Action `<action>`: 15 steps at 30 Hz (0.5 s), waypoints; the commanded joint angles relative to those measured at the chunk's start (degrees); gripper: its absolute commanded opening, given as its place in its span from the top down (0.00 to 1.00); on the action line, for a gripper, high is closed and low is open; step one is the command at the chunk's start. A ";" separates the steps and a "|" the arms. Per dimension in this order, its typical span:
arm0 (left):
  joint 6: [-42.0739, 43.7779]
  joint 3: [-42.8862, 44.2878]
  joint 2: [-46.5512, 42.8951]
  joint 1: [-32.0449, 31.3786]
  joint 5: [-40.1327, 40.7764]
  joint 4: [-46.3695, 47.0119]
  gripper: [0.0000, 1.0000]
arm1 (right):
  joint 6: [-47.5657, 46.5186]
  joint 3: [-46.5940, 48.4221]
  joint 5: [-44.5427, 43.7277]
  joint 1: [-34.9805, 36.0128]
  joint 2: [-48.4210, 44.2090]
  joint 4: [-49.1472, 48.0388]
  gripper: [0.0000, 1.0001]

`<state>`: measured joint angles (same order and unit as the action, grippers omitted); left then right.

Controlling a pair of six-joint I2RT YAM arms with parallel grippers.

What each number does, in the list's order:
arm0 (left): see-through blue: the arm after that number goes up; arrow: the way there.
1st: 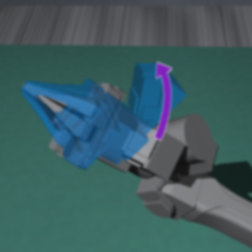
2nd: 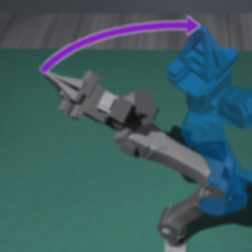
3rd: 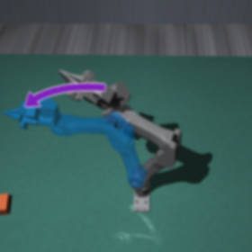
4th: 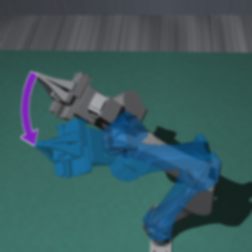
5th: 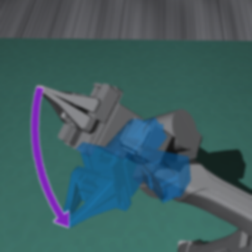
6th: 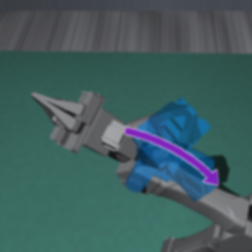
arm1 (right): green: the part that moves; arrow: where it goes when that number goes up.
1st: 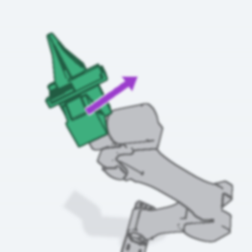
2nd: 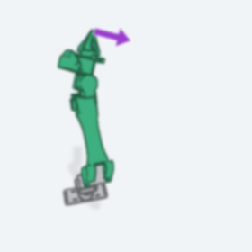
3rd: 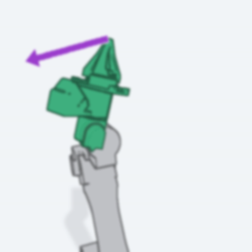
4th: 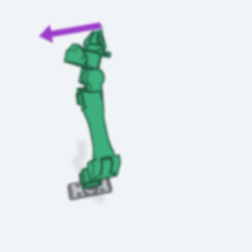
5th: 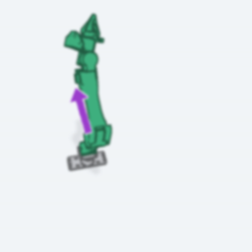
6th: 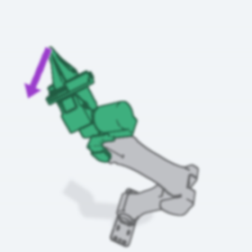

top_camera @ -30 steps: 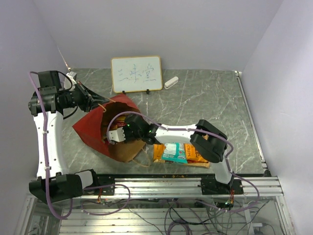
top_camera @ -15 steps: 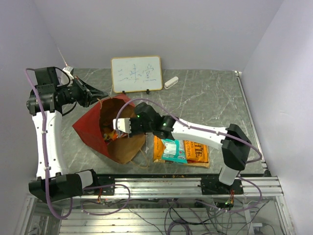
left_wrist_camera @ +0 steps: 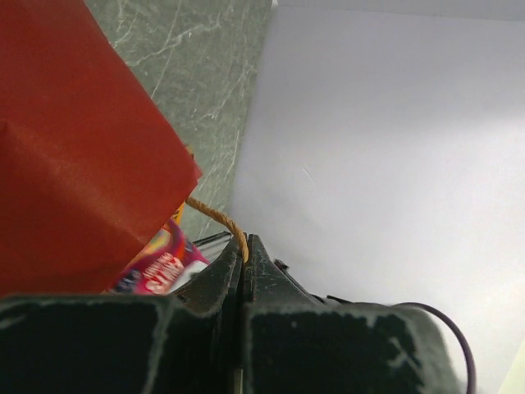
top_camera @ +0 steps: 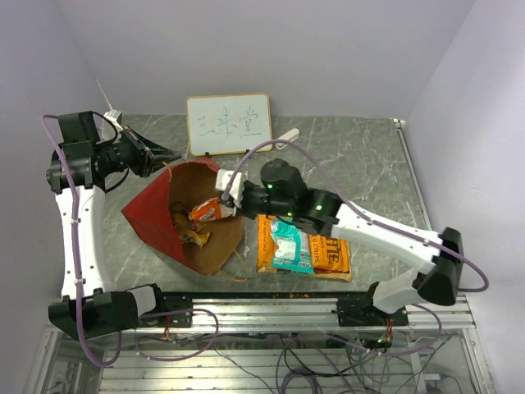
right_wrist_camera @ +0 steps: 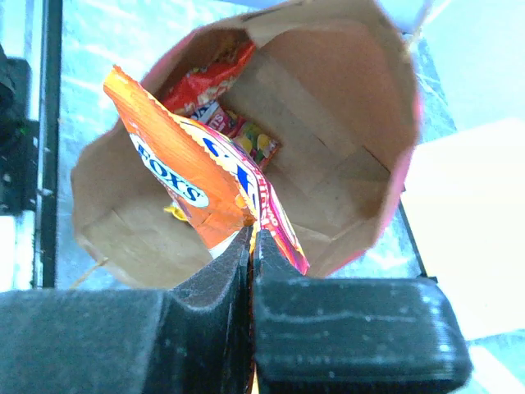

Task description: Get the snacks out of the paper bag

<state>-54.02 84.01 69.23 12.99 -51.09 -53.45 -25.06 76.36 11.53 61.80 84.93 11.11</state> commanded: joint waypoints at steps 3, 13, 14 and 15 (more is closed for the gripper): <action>-0.78 0.16 -0.65 0.82 -0.10 2.80 0.93 | 15.39 0.81 -6.88 -0.54 -9.39 8.90 1.00; -1.04 -1.23 0.15 0.82 -0.43 4.41 0.93 | 47.37 7.38 -42.98 -1.77 -15.62 37.43 1.00; -1.04 -1.17 0.43 0.83 -0.60 4.52 0.93 | 50.63 7.82 -45.01 -1.97 -15.38 40.50 1.00; -0.77 -0.82 0.72 0.82 -0.63 4.28 0.93 | 53.43 7.79 -46.95 -2.11 -15.18 43.95 1.00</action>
<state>-54.28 83.42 69.36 12.97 -51.05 -51.92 10.48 81.32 -18.96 60.47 69.71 39.48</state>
